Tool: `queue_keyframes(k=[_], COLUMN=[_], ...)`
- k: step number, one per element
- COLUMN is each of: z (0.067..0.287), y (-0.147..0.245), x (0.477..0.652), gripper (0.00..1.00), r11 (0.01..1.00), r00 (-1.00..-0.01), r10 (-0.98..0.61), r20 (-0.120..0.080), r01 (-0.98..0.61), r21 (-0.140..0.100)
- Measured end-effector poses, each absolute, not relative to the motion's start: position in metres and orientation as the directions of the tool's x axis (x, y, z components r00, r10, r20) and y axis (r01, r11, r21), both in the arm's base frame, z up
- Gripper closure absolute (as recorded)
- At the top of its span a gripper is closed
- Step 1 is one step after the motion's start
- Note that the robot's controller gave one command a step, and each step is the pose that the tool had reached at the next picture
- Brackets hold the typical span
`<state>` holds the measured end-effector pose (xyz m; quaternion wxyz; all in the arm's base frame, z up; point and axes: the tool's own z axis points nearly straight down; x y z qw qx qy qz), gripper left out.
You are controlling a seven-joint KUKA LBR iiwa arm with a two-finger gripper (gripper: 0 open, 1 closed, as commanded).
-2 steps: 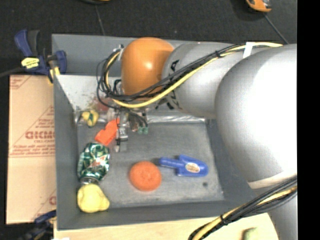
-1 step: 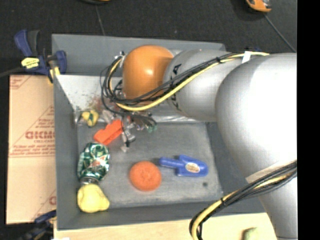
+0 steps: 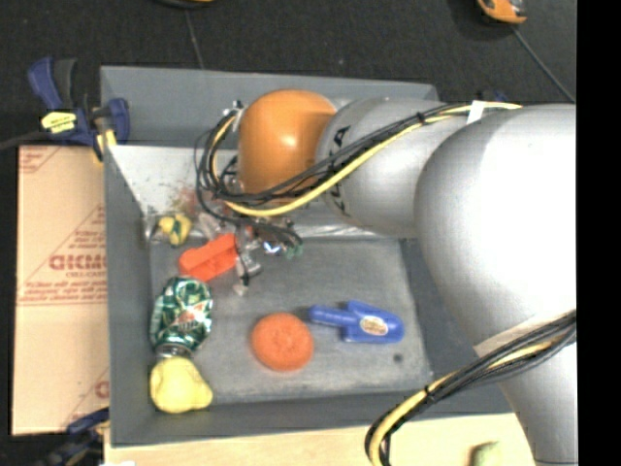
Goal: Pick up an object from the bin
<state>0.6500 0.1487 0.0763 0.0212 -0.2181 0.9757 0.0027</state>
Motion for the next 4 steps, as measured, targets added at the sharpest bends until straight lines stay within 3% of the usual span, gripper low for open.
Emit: queue_keyframes(k=[1, 2, 3, 4], z=[0.077, 0.079, 0.079, 0.096], y=[0.149, 0.148, 0.148, 0.148], x=[0.653, 0.653, 0.653, 0.652], gripper=[0.0, 1.0, 1.0, 1.0], r11=[0.898, 0.903, 0.904, 0.904], r00=[-0.897, -0.902, -0.902, -0.903], r10=[-0.44, -0.429, -0.428, -0.427], r20=[-0.049, -0.051, -0.05, -0.049], r01=[-0.44, -0.43, -0.428, -0.428], r21=[-0.006, -0.004, -0.004, -0.003])
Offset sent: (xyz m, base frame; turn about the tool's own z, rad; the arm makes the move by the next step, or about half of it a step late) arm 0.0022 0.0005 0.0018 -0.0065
